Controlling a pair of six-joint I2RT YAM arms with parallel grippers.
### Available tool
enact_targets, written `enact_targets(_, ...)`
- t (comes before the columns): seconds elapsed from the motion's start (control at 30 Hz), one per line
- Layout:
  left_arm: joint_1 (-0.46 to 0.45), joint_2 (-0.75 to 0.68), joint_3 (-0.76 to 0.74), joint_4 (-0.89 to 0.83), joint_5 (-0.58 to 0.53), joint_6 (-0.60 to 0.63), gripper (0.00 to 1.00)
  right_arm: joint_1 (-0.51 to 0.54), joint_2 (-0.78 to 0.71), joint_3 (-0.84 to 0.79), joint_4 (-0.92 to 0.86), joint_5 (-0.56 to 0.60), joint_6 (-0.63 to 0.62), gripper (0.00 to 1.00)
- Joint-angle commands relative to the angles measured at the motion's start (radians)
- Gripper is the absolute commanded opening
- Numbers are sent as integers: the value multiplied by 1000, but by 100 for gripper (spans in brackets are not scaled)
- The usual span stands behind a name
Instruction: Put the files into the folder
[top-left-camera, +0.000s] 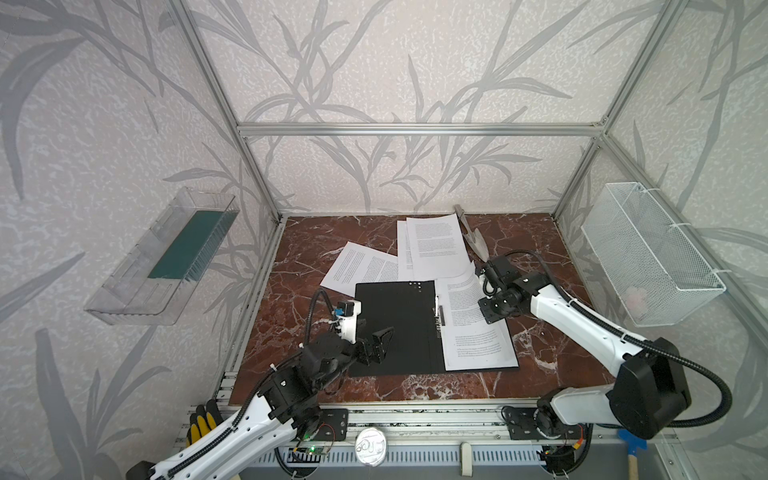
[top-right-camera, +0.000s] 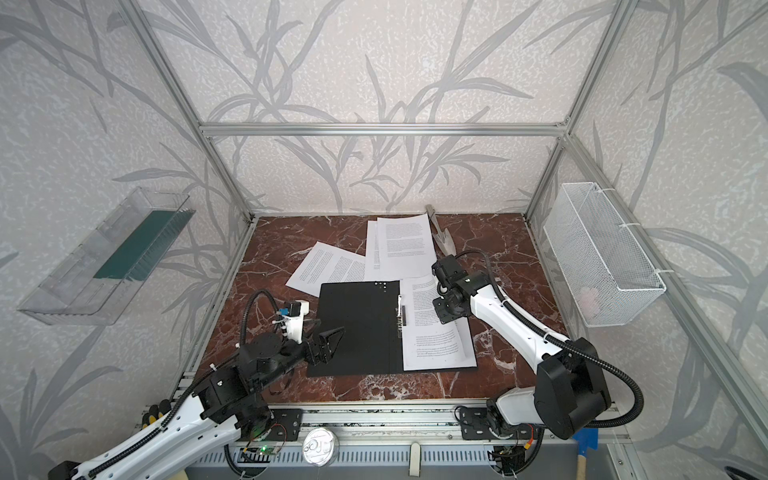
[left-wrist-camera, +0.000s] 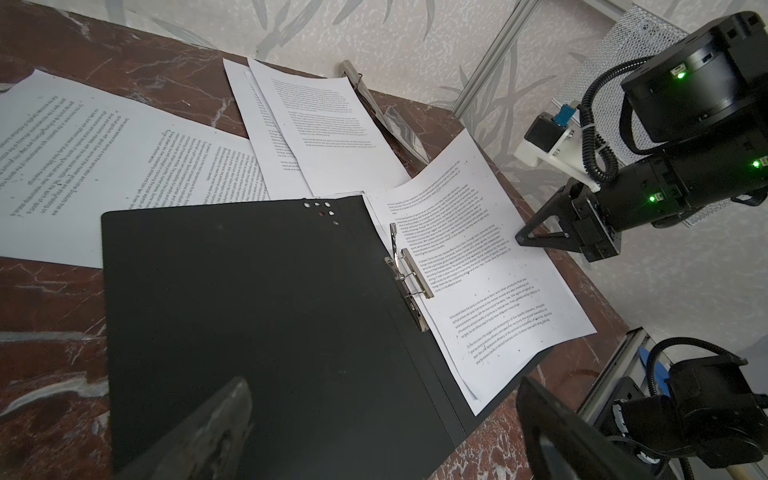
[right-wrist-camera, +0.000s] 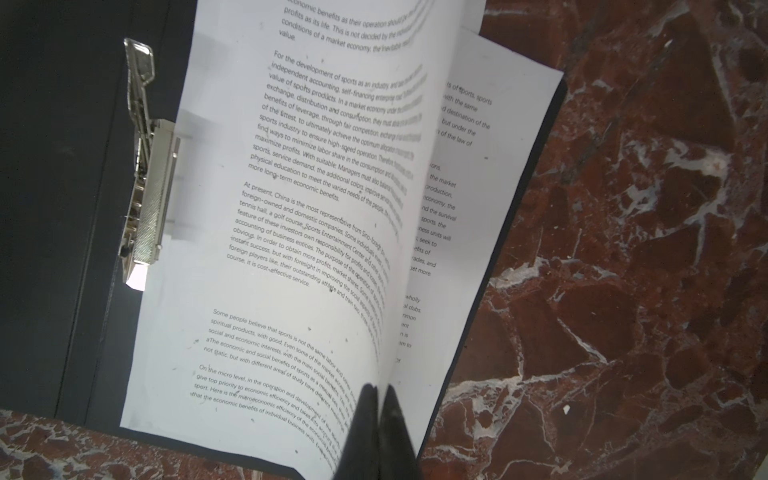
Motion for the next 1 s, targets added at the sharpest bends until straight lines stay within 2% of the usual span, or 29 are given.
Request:
enact_targets(0.0, -2, 1, -14, 23, -13, 19, 99, 8, -16, -16, -9, -2, 3, 0)
enact_targets(0.97, -2, 1, -16, 28, -11, 18, 99, 38, -18, -31, 11, -18, 14, 0)
